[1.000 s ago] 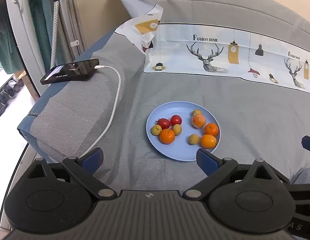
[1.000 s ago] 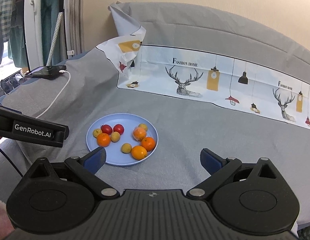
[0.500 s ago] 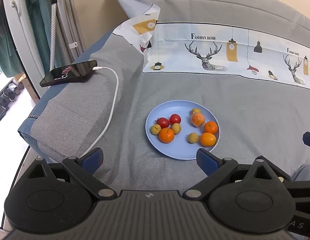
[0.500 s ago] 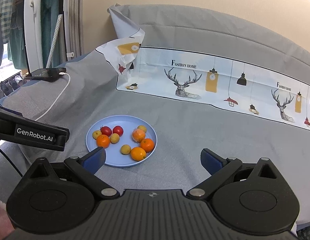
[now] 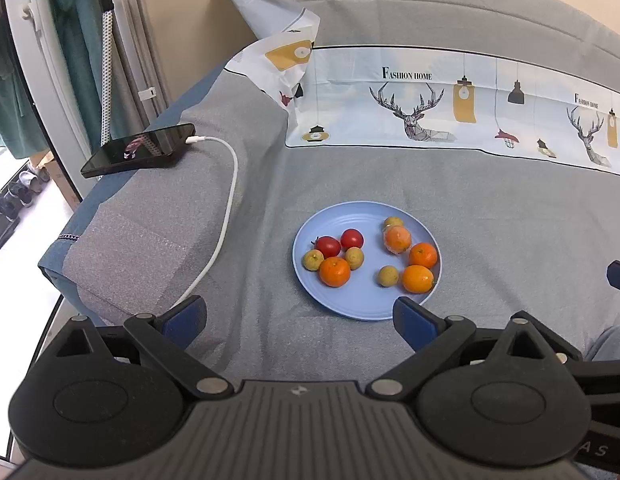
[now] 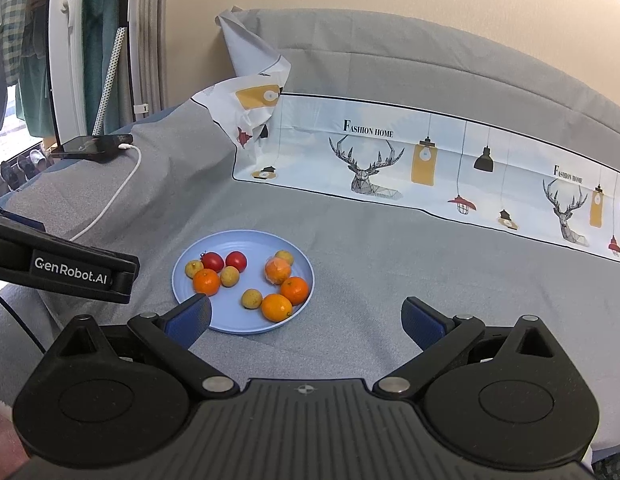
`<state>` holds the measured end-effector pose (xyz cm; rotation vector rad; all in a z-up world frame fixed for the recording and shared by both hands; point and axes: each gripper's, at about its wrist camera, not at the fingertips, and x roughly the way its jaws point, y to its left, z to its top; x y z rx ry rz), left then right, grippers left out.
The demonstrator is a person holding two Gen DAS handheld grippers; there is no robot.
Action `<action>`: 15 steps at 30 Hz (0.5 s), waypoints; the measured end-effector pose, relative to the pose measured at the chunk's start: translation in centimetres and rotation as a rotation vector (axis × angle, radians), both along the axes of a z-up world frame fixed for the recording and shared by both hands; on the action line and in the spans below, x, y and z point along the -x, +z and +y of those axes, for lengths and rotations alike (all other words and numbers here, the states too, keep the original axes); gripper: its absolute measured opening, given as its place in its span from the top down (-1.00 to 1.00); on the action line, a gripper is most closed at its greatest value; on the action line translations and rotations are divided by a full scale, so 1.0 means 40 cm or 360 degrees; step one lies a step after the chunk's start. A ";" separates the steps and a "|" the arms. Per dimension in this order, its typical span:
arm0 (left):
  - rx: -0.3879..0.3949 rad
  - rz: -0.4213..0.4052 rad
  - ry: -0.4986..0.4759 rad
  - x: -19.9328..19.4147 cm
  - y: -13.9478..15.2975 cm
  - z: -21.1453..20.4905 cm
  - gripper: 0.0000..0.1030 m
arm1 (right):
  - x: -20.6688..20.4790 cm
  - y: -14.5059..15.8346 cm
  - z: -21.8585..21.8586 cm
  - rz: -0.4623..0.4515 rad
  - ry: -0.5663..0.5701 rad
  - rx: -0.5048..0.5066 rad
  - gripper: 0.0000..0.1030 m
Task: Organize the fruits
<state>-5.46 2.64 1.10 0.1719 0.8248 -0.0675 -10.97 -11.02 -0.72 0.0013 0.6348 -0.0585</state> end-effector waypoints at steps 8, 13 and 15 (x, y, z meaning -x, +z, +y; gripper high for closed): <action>-0.0005 -0.0003 -0.0003 -0.001 0.001 -0.001 -0.95 | 0.000 -0.001 0.000 0.0001 0.0000 0.0000 -0.96; -0.0005 -0.0004 -0.0003 -0.001 0.001 -0.002 -0.95 | 0.000 -0.001 0.001 0.0001 0.0000 0.0000 -0.96; -0.0005 -0.0004 -0.0003 -0.001 0.001 -0.002 -0.95 | 0.000 -0.001 0.001 0.0000 0.0001 0.0001 -0.96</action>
